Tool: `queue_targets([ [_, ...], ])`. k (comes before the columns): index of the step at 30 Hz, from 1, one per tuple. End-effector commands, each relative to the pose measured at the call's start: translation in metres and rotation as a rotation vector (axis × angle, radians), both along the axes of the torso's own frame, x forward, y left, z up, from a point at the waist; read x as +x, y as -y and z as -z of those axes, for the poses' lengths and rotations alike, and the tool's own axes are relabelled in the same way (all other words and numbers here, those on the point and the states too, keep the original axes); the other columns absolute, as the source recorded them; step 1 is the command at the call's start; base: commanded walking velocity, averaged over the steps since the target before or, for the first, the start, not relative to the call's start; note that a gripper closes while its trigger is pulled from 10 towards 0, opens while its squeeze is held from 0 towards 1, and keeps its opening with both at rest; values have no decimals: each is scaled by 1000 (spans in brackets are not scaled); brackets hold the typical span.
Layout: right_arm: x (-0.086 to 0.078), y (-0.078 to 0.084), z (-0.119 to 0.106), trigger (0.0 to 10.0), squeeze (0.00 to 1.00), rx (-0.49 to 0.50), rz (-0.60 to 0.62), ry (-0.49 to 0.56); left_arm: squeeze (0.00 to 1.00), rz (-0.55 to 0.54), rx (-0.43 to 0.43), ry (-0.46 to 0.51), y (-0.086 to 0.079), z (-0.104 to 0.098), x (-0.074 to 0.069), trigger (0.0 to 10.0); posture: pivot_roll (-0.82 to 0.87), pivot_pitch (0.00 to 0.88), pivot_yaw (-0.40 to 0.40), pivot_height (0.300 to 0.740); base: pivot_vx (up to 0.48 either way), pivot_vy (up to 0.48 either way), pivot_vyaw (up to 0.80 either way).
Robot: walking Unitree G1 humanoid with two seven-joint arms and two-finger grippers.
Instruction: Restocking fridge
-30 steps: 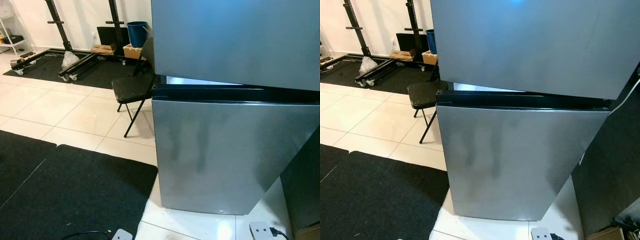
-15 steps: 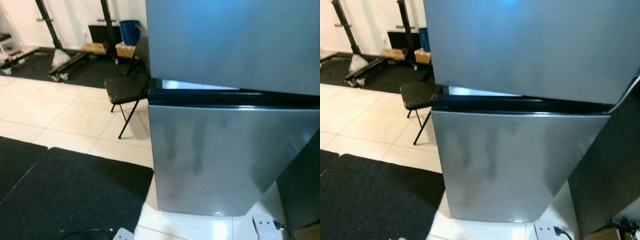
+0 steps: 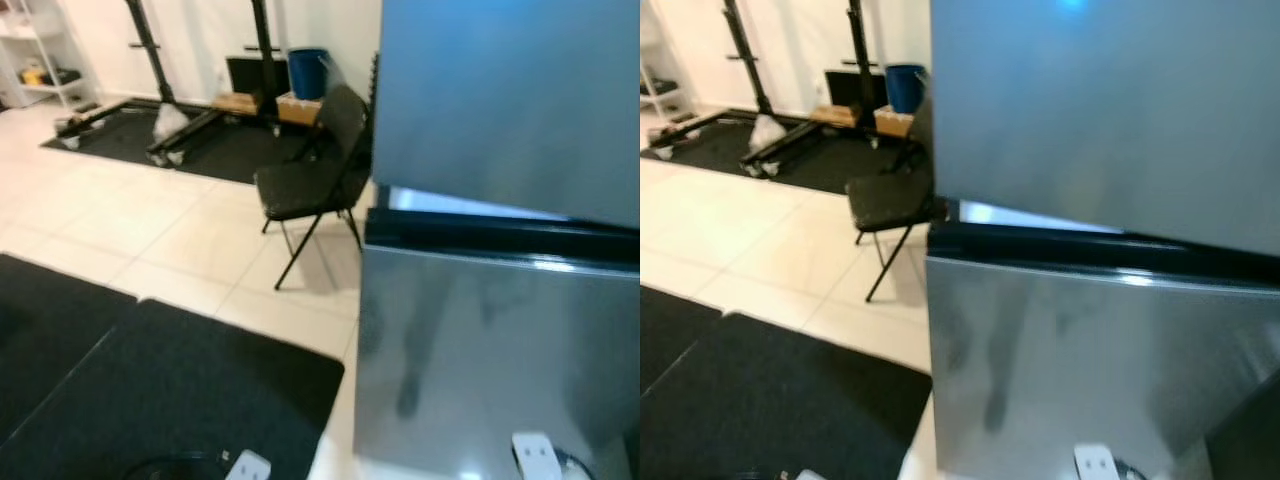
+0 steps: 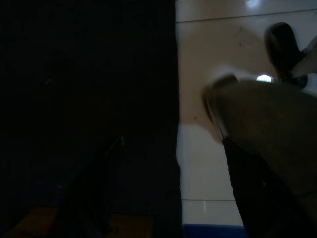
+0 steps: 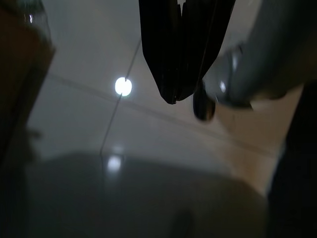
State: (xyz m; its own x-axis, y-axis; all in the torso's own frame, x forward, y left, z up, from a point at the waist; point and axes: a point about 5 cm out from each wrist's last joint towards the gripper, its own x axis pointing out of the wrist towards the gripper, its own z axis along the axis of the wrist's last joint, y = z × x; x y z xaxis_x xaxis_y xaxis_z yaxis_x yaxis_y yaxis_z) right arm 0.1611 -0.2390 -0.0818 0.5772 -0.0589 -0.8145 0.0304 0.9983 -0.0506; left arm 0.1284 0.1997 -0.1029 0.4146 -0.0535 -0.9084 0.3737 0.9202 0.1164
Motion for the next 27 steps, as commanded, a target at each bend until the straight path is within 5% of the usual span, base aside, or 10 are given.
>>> queue_targets([
  [1,-1,0,-1,10000,0,66,45,43,0,-16,-7,-22,0,2,-6,10000,-21,0,-3,740,0,0,0],
  [7,8,1,-8,10000,0,205,117,145,0,-15,-8,-27,1,2,-7,10000,-26,0,-3,740,0,0,0],
  [15,51,-2,-40,10000,0,540,120,435,0,-14,-17,-37,4,4,-9,10000,-35,0,-1,740,0,0,0],
  [22,97,-9,-77,10000,0,648,58,653,0,-10,-25,-40,6,4,-9,10000,-32,0,-2,740,0,0,0],
  [27,123,-13,-100,10000,0,614,24,750,0,-11,-27,-40,6,4,-9,10000,-29,0,0,740,0,0,0],
])
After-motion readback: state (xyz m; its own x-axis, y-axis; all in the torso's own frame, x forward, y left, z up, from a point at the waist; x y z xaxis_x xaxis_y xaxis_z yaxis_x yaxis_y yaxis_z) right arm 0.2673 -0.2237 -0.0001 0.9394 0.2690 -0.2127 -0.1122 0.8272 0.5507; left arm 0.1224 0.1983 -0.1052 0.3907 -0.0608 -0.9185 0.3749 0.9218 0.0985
